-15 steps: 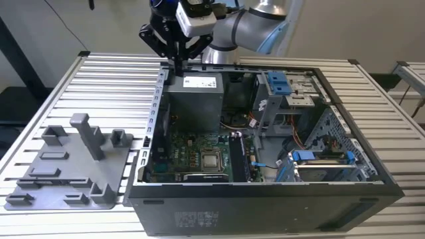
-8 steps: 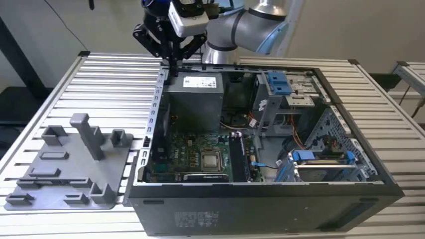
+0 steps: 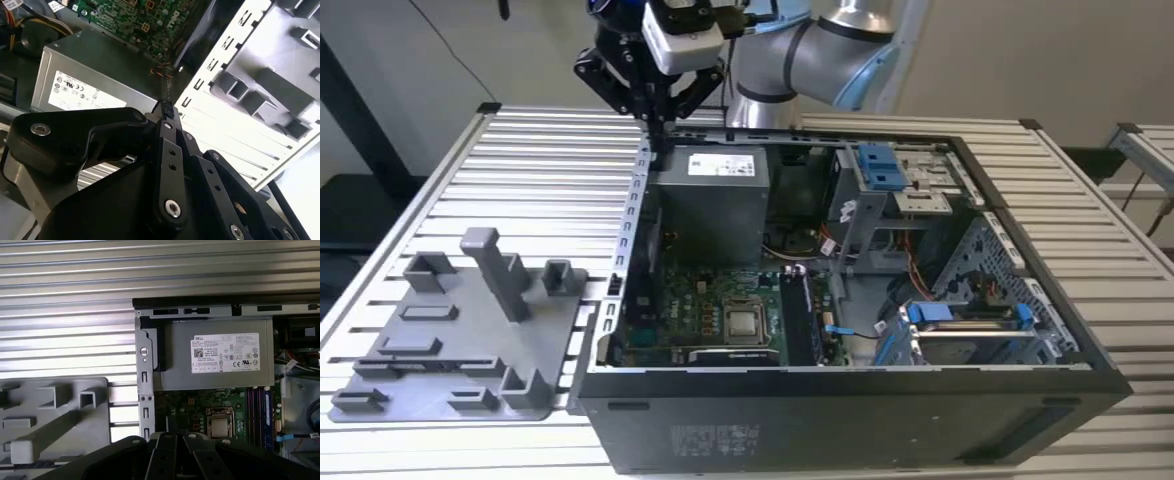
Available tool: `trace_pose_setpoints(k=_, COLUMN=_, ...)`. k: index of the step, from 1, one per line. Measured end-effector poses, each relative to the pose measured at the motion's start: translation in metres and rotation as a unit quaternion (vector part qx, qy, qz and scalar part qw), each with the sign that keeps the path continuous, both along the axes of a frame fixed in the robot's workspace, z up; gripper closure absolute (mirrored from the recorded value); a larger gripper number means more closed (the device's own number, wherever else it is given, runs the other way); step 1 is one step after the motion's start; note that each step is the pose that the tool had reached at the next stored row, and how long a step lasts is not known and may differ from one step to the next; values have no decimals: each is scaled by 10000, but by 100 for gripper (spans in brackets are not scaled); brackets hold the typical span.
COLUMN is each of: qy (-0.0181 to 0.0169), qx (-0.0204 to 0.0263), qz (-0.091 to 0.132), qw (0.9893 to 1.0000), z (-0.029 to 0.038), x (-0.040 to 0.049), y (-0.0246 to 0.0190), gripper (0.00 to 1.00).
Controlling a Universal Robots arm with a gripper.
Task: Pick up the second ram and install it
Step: 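Reach for the second ram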
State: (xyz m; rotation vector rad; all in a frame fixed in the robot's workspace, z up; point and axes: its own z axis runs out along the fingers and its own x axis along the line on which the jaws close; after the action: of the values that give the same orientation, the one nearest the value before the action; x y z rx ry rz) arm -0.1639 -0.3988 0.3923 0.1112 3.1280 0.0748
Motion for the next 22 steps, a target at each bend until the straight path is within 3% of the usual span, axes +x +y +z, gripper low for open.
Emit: trace_pose_setpoints(k=22, qy=25, qx=0, qz=0, qw=10000, z=-5, x=-323, y=0, gripper=89)
